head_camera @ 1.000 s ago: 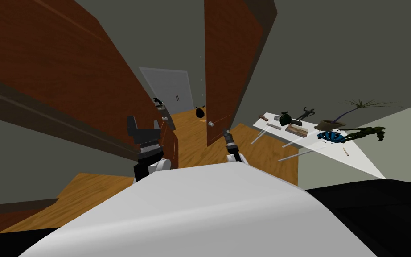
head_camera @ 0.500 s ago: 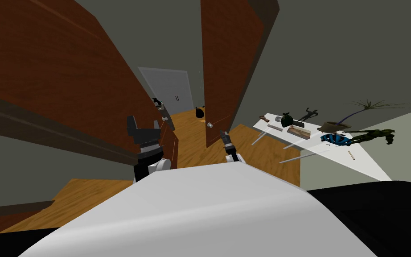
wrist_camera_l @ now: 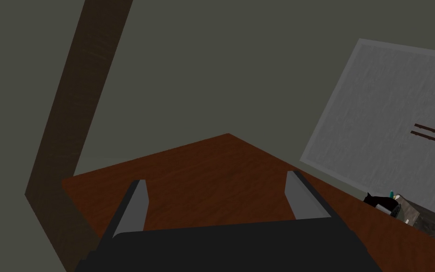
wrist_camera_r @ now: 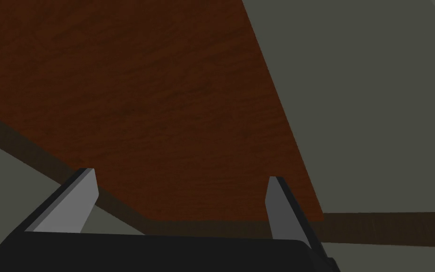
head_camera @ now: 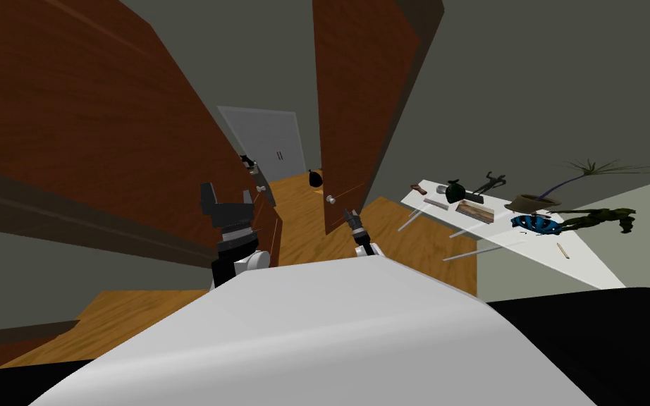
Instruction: Push the door open
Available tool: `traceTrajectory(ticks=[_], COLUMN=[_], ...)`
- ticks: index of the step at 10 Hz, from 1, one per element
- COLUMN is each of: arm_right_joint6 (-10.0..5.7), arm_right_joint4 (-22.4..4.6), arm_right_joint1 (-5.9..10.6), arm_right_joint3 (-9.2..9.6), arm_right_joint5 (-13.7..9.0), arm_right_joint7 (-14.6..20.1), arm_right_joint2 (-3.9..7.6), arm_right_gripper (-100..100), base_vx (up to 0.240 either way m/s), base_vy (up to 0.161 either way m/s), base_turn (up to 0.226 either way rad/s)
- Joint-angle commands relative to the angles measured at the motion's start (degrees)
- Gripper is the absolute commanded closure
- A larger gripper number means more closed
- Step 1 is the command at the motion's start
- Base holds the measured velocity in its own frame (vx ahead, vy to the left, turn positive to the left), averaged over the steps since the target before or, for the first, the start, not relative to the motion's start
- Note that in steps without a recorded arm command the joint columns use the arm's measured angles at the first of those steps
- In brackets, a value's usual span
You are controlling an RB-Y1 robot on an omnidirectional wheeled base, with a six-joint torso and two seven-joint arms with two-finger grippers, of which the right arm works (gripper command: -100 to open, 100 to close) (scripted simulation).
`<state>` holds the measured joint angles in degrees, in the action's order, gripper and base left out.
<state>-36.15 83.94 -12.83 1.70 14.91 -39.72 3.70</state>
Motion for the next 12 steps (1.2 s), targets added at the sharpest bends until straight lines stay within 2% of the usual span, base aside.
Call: traceTrajectory(ticks=[1, 2, 4, 5, 7, 8, 12], arm_right_joint6=[-0.97, -0.97, -2.44, -2.44, -3.86, -3.86, -6.52], arm_right_joint4=[-2.9, -3.3, -7.3, -7.7, -11.4, -12.0, -20.0], arm_right_joint1=[1.23, 1.23, 2.87, 2.87, 4.46, 4.46, 7.43], arm_right_joint3=[0.17, 0.17, 0.62, 0.62, 1.06, 1.06, 1.87], arm_right_joint5=[1.1, 1.1, 3.1, 3.1, 5.1, 5.1, 8.6], arm_right_joint7=[-1.8, -1.8, -4.8, -4.8, -7.8, -7.8, -13.2], arm_right_joint2=[0.16, 0.16, 0.20, 0.20, 0.20, 0.20, 0.04], arm_right_gripper=[-100, -100, -100, -100, -100, -100, -100], base_vx=[0.057, 0.046, 0.069, 0.065, 0.066, 0.049, 0.077], base_vy=[-0.047, -0.036, -0.067, -0.065, -0.057, -0.044, -0.065], base_turn=[0.005, 0.006, 0.008, 0.012, 0.007, 0.008, 0.010])
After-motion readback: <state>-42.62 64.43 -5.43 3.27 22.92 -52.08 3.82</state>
